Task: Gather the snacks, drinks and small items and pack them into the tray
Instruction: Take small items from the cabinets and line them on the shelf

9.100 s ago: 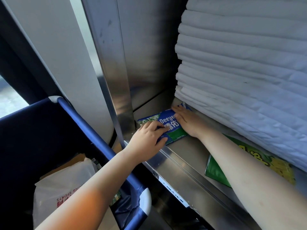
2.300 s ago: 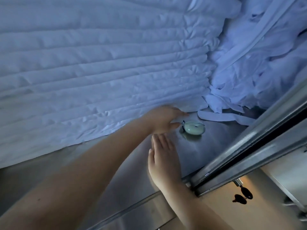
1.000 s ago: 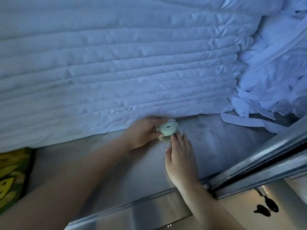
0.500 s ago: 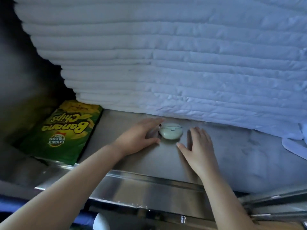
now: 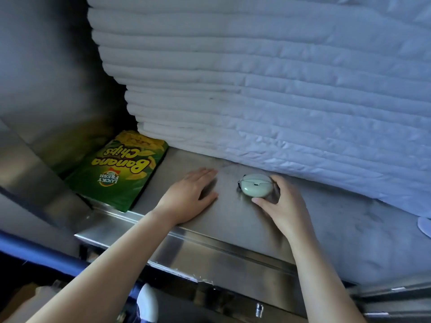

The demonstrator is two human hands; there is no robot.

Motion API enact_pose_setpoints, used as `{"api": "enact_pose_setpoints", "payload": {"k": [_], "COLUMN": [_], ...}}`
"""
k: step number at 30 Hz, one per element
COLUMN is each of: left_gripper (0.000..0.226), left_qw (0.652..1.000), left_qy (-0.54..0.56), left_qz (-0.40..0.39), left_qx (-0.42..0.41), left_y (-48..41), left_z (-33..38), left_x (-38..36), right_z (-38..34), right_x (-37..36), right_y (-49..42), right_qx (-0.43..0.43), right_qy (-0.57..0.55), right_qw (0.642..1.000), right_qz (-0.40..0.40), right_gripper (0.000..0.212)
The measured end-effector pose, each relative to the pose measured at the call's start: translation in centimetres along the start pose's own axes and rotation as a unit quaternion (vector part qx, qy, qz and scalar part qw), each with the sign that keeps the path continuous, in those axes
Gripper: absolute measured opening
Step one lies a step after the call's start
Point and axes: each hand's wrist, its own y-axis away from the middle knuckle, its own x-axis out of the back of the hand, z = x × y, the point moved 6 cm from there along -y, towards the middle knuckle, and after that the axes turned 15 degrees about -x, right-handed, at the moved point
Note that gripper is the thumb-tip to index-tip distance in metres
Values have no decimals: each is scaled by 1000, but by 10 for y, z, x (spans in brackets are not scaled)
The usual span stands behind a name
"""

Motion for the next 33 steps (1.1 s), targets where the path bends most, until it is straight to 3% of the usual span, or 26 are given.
{"api": "enact_pose_setpoints", "payload": {"k": [6,9,14,18,27,30,33], "left_gripper": [53,52,52,53,57,63,69], "left_qw": [1000,1000,999,999,999,999,998], "left_qy": [17,25,32,31,25,19,40], "left_qz": [14,16,18,20,12,5,-12], "left_qx": [-4,-3,-3,-7,-20,-31,-38], "left_y": [1,1,1,1,2,-2,-13], "left_z": [0,-1,-2,-2,1,4,8], "left_x": [1,1,1,3,3,2,-1], "right_z": [3,1,-25,-40,-19,-1,1], "right_x": [4,2,-3,-18,-12,-12,-15], "right_y": [4,2,7,10,1,-3,-2], "right_qx": [-29,-11,127,166,84,36,43], "right_qy": [-194,-228,-94,-15,-49,-20,-2], "right_qw": [980,972,987,986,994,996,997], "right_qz": [-39,-47,-18,-31,-47,-78,-67], "right_gripper": [49,54,63,58,64,59,51]}}
